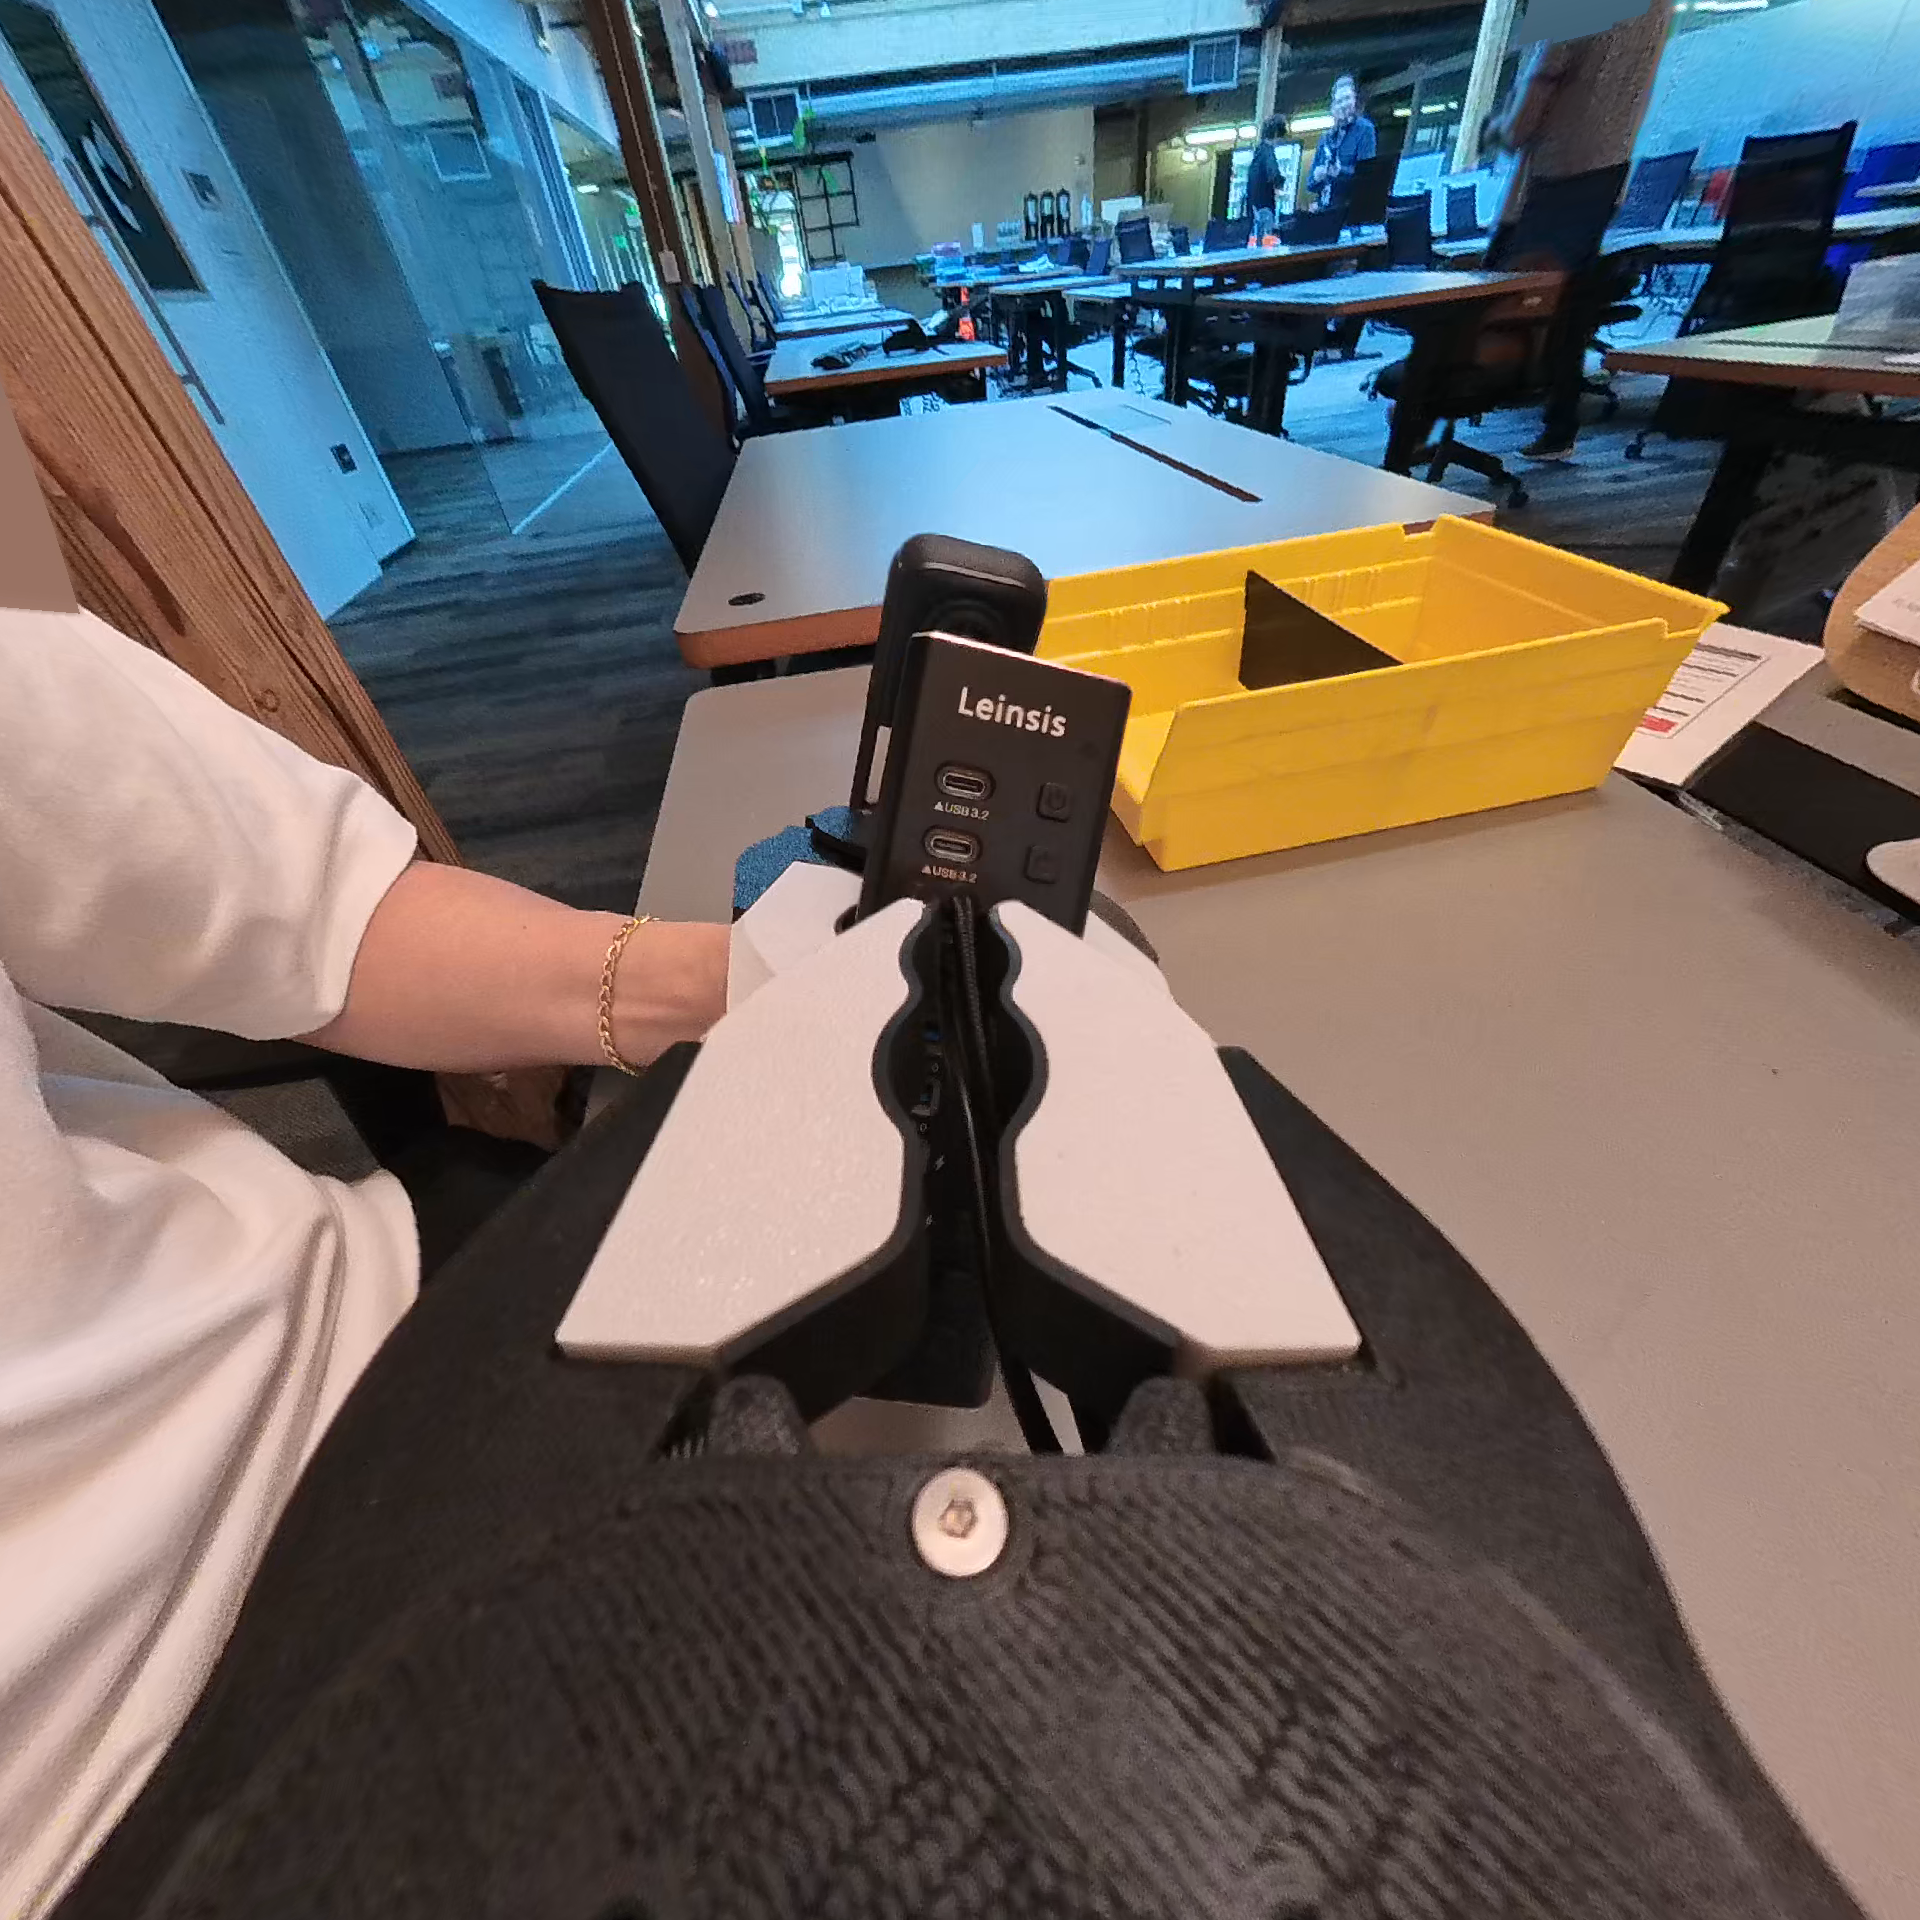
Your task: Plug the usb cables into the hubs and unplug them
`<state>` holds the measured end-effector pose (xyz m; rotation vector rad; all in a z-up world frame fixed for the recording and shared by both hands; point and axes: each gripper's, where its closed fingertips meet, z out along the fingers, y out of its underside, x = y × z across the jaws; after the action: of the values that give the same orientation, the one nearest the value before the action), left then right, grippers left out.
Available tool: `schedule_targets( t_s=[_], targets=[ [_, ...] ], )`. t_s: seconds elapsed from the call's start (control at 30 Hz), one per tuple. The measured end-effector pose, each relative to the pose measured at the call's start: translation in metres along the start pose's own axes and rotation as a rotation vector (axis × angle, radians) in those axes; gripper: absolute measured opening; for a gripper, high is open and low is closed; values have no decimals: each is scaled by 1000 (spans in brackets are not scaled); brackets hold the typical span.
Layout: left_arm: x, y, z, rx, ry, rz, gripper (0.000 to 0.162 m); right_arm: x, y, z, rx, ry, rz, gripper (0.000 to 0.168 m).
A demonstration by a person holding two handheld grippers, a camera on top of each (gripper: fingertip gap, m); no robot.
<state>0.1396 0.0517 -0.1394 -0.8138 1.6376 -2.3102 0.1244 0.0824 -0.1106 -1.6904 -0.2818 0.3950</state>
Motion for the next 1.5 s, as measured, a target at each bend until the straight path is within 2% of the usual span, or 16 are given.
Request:
schedule_targets(
  t_s=[0.23, 0.37, 0.4, 0.57, 0.87, 0.93, 1.03, 1.1, 1.3, 1.5],
  targets=[
    [2, -4, -1, 7, 7, -1, 74, -2, -6, 2, 76, -47, 70, 8],
    [-1, 0, 0, -29, -29, 37, 74, 0, -5, 8, 87, -23, 99, 13],
    [-2, 1, 1, -30, -40, 47, 74, 0, -5, 9, 89, -19, 92, 10],
    [-12, 3, 0, -29, -99, 47, 73, 8, 1, 8, 51, 33, 56, 8],
    [-14, 10, 0, -94, -115, 88, 73, 8, 8, 3, 28, -25, 97, 13],
    [-13, 10, 1, -84, -106, 75, 73, 4, 12, 3, -1, -57, 92, 23],
    [-14, 12, 0, -92, -106, 69, 73, 10, 8, 3, 26, -6, 55, 11],
    [-13, 13, 1, -99, -101, 71, 73, 7, 10, 6, 21, -28, 72, 7],
    [-15, 20, 3, -139, -119, 108, 73, 9, 19, 6, -42, -23, 61, 26],
    [-17, 13, -3, -117, -125, 116, 73, 13, 22, -4, -83, -4, 45, 21]
  ],
)
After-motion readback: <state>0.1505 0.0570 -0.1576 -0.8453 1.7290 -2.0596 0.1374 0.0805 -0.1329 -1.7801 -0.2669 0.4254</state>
